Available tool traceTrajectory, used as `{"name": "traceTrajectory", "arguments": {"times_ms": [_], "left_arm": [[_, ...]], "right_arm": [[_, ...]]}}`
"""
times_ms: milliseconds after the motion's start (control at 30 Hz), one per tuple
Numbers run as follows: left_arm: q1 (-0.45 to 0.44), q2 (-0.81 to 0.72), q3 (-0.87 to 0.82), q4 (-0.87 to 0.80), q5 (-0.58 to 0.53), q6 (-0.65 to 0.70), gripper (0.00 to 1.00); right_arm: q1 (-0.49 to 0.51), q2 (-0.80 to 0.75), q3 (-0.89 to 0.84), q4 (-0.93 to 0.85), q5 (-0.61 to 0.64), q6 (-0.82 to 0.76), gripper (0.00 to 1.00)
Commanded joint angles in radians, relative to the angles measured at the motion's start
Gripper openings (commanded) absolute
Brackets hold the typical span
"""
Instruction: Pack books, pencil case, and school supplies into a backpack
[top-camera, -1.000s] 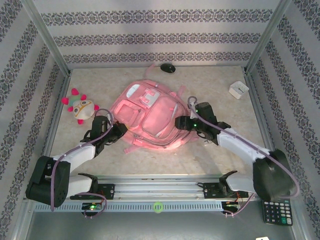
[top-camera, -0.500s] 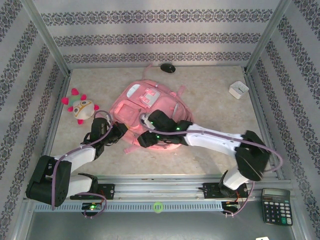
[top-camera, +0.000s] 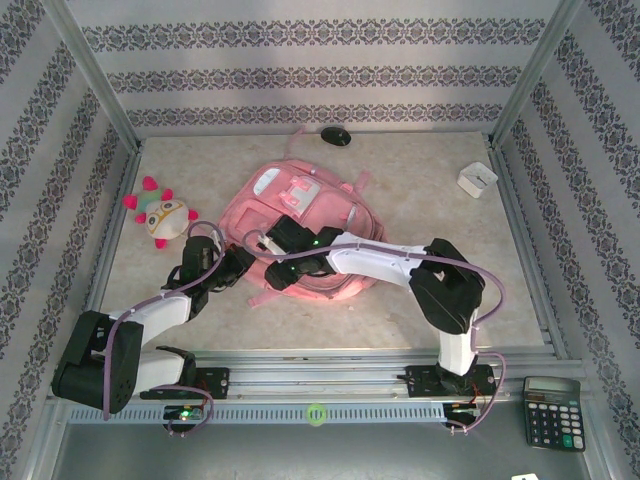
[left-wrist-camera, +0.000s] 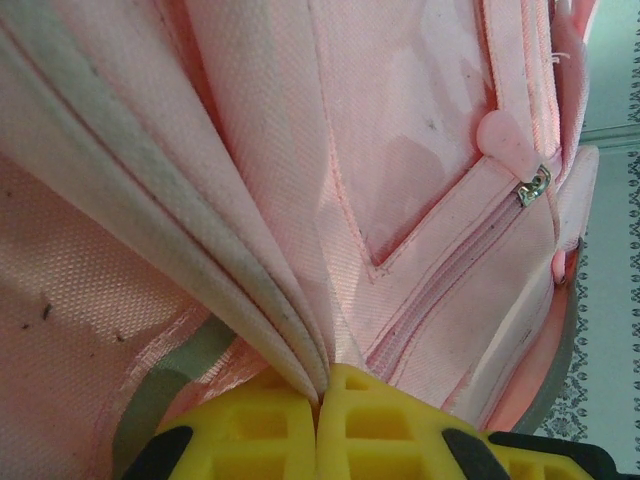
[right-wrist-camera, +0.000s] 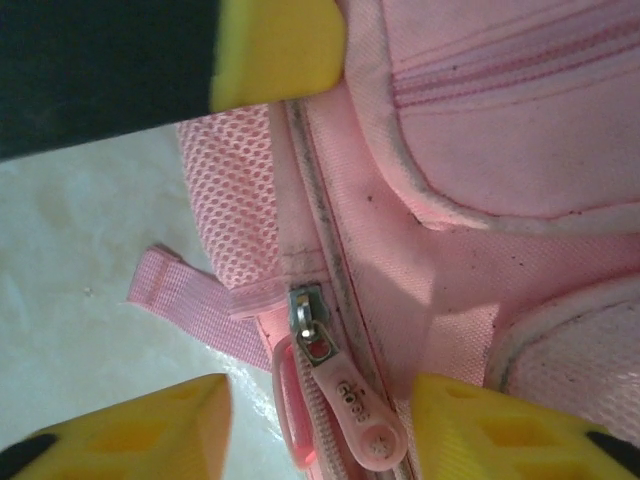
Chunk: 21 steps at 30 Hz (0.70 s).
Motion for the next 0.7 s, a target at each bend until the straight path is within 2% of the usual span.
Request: {"name": "traceTrajectory", "arguments": {"times_ms": [0,367,467,500,667], "left_arm": [[-0.017,-0.017,0.026,0.049,0.077,0.011,0.05],[-0.017,-0.022,0.026,0.045,0.066,0.017,0.05],[-0.017,-0.023,0.03,0.039,0.065,0.022,0.05],[-0.018,-0.023,0.032,0.037,0.063,0.024,0.05],[-0.017,-0.018,0.038,0.041,0.071,0.024,0.05]], "right_arm": [[-0.008,0.027,0.025,-0.019,0.021,-0.03,0.42],[-0.042,0.021,0.013,-0.001,-0.059,-0.013,0.14],[-0.042,0.011,0.005,0.003,-0.073,-0.001,0.1],[-0.039,0.008,0.001,0.006,-0.073,0.003,0.12],[-0.047,0.034,0.017,-0.008,-0.085,0.009,0.42]]}}
